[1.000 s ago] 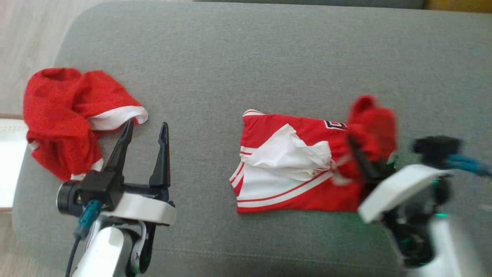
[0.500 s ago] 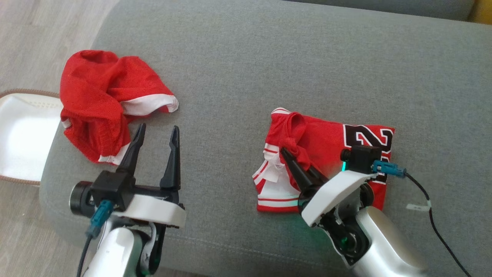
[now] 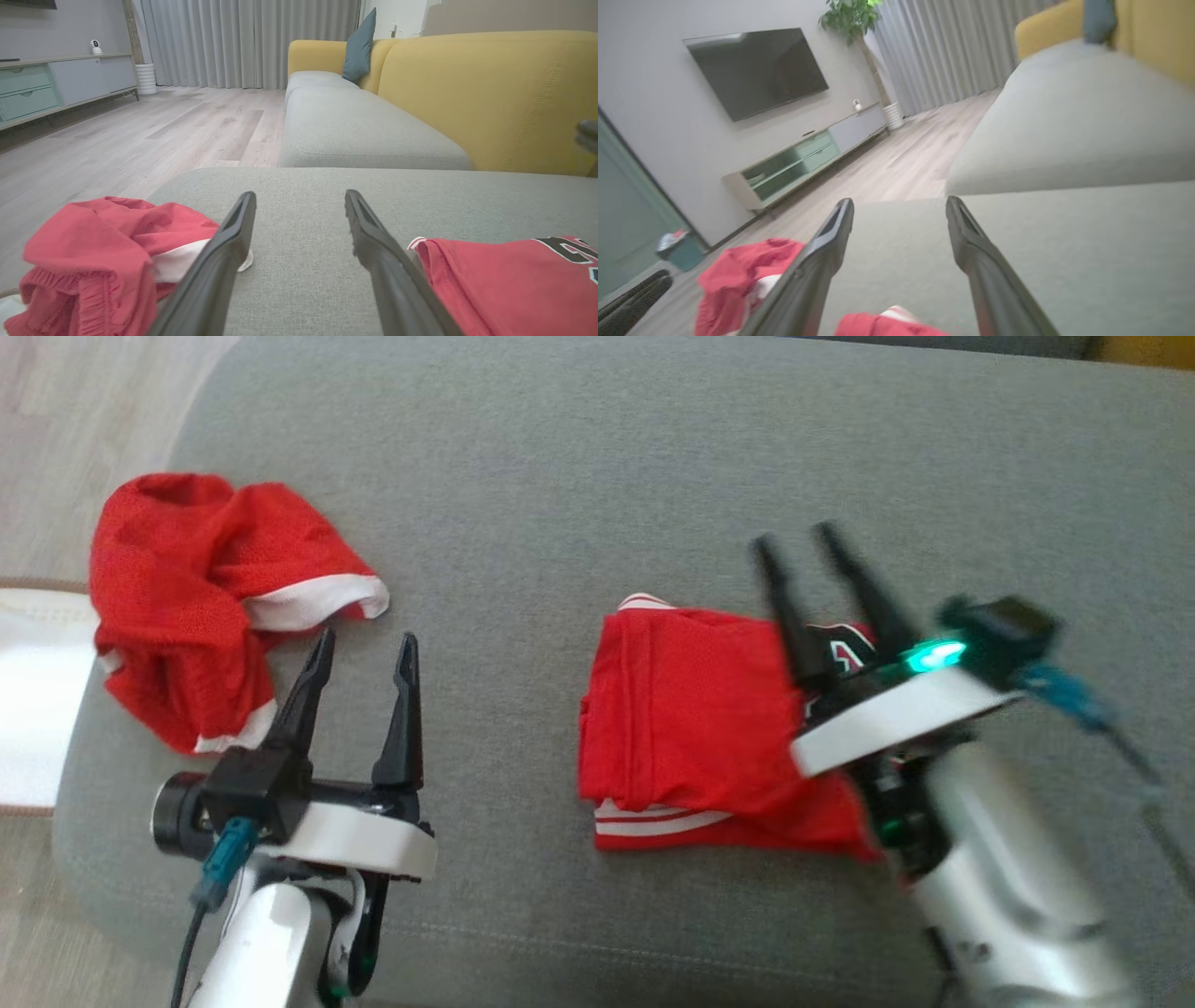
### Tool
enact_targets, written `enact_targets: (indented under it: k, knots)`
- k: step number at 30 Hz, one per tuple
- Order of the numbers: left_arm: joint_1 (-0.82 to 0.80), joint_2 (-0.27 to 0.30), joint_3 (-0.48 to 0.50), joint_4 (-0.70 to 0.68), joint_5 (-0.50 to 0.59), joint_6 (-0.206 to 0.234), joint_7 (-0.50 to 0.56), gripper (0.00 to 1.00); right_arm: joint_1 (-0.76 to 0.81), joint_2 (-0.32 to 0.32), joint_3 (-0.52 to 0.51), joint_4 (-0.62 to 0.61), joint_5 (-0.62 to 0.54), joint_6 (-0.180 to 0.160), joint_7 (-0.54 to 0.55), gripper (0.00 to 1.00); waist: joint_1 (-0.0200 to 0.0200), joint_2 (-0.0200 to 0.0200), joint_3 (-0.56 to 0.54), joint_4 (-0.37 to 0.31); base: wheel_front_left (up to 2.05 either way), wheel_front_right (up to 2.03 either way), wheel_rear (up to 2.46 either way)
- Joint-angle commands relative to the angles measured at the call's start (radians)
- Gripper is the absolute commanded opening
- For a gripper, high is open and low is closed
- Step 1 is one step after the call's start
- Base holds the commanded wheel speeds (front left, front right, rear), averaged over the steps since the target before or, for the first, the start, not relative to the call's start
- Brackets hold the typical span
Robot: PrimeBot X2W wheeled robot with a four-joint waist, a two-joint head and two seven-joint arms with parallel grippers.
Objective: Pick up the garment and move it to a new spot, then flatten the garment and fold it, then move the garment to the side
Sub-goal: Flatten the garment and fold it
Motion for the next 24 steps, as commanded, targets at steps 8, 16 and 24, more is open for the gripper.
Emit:
enact_targets:
  k: [8,16,24]
  knots:
    - [-0.02,0.014,0.074,-0.04,0.014,-0.006,-0.012,1.0,0.194,-0.075,-0.298,-0.259,-0.218,0.007,0.081,1.0,0.0,0.0,-0.017,-0.064,0.0,0.0,0.0]
    - [0.025,0.042,0.1,-0.023,0.008,-0.018,-0.012,1.0,0.403,-0.045,-0.438,-0.452,-0.293,0.007,0.18,1.0,0.0,0.0,-0.062,-0.133,0.0,0.0,0.0]
    - [0.085,0.052,0.099,-0.016,-0.004,-0.011,-0.003,1.0,0.488,-0.028,-0.439,-0.498,-0.302,0.007,0.213,1.0,0.0,0.0,-0.119,-0.163,0.0,0.0,0.0]
